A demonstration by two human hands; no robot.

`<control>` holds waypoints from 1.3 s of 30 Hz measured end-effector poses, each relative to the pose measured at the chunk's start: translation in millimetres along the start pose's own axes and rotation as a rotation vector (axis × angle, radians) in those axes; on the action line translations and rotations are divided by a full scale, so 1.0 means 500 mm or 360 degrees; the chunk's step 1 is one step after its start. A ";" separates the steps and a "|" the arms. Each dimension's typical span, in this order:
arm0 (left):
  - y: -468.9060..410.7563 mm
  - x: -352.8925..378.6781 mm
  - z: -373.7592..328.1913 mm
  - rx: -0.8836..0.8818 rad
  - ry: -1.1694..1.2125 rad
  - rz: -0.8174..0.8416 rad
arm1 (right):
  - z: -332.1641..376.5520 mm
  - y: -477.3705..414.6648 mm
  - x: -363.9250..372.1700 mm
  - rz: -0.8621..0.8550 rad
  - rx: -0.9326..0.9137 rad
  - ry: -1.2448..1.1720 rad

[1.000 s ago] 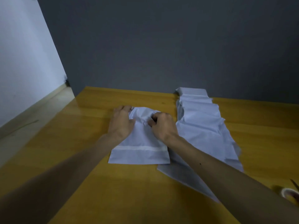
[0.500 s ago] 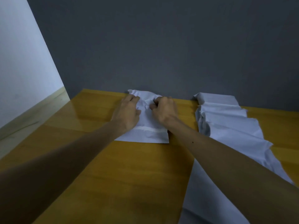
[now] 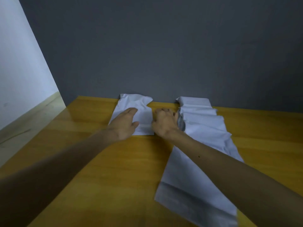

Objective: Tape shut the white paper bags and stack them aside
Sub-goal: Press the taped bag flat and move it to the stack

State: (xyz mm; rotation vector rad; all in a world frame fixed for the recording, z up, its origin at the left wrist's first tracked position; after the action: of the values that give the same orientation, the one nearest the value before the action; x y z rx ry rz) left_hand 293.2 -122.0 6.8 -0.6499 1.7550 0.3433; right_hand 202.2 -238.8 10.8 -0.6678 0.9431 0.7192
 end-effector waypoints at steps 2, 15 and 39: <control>0.049 0.000 -0.042 0.0071 0.0089 0.0011 | -0.022 0.065 -0.031 0.0059 -0.0025 -0.0007; 0.336 0.086 -0.275 0.0468 0.0222 0.0349 | -0.159 0.476 -0.141 -0.0001 -0.0237 -0.0208; 0.513 0.071 -0.364 0.0721 0.0080 0.0039 | -0.179 0.697 -0.186 0.0183 -0.0549 0.0020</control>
State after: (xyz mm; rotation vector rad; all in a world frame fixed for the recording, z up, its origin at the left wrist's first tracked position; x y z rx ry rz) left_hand -7.6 -23.9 -1.8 -0.3122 1.8084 -0.0587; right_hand -150.9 -125.6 -11.5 -0.9262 0.8819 0.9938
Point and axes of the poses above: each hand's wrist, its own y-axis away from the middle knuckle, its own x-axis out of the palm, z = x × y, the point moved 5 cm from there along -y, towards the middle knuckle, and after that the axes turned 9 degrees about -y, right-handed, at the moved point
